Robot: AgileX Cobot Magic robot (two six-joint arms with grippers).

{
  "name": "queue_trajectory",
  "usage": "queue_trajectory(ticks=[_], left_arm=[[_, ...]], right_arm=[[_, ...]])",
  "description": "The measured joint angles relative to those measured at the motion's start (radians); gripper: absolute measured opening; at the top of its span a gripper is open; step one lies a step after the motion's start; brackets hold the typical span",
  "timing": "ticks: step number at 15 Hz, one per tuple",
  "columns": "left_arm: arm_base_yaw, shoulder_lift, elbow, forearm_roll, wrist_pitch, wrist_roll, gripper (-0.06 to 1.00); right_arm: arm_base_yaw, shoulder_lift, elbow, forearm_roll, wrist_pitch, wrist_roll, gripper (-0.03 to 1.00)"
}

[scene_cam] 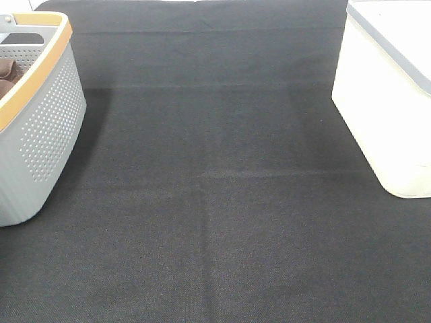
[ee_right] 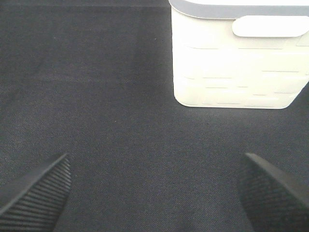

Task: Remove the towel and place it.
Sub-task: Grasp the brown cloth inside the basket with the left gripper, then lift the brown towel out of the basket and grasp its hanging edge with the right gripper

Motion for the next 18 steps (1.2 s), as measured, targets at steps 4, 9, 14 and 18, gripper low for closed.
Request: queue_trajectory(ticks=[4,9,14,18], left_arm=[[0.0,-0.133,0.0,-0.062,0.081,0.02,0.0],[0.0,-0.302,0.0,-0.12,0.107,0.024,0.0],[0.0,-0.394,0.0,-0.341,0.097,0.052,0.0],[0.0,-0.437,0.0,-0.702,0.07,0.187,0.0]], right_arm=[[0.0,0.0,0.0,0.0,0.0,0.0,0.87],[0.0,0.0,0.0,0.0,0.0,0.0,0.87],[0.0,0.0,0.0,0.004,0.0,0.0,0.87],[0.0,0.0,0.0,0.033,0.0,0.0,0.87]])
